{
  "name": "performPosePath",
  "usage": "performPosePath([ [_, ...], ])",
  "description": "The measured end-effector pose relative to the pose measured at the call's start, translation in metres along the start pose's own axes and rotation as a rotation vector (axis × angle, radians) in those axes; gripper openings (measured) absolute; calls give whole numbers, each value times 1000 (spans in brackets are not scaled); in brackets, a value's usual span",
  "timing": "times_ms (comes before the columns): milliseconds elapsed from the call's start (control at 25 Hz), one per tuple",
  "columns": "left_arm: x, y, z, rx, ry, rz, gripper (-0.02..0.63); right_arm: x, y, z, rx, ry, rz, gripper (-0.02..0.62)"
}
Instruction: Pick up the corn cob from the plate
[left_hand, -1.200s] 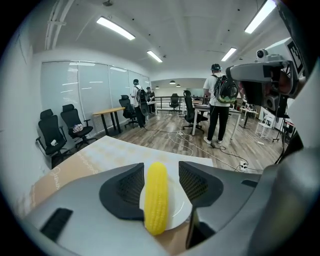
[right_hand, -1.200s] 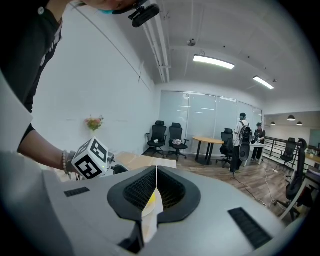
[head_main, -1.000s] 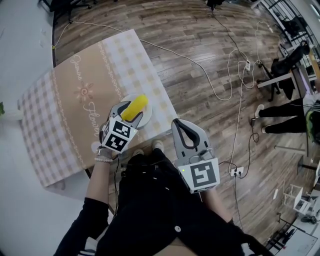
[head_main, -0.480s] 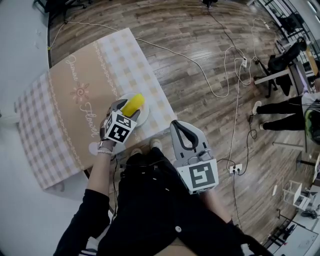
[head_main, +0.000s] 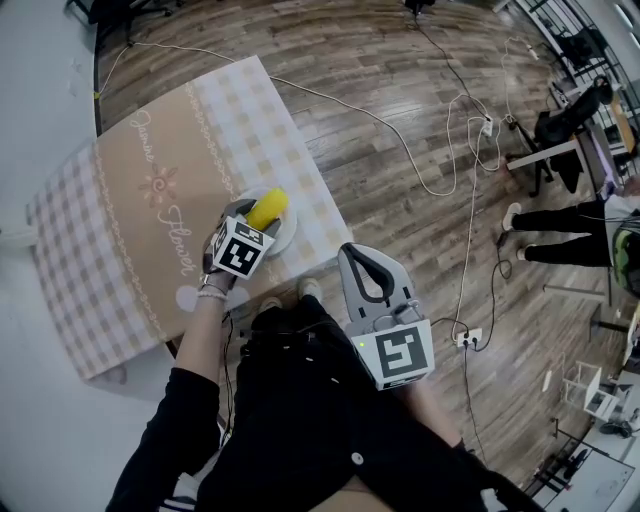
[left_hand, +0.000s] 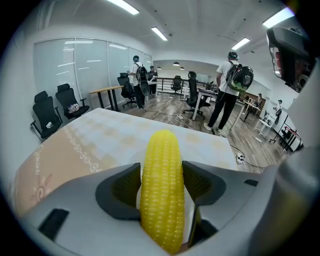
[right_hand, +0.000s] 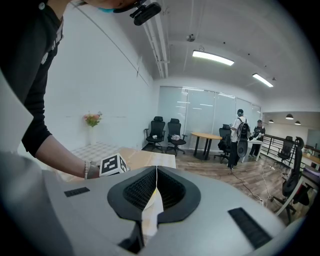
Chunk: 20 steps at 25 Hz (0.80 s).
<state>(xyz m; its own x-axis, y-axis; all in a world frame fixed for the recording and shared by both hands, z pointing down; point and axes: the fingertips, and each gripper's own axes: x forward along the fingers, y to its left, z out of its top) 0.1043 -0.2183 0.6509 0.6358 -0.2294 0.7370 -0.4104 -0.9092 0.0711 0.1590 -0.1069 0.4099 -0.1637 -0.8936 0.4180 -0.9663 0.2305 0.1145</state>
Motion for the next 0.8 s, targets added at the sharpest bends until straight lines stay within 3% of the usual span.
performPosePath([
  [800, 6, 2, -4, -4, 15, 3, 259, 8, 2, 1, 4, 6, 23, 41],
])
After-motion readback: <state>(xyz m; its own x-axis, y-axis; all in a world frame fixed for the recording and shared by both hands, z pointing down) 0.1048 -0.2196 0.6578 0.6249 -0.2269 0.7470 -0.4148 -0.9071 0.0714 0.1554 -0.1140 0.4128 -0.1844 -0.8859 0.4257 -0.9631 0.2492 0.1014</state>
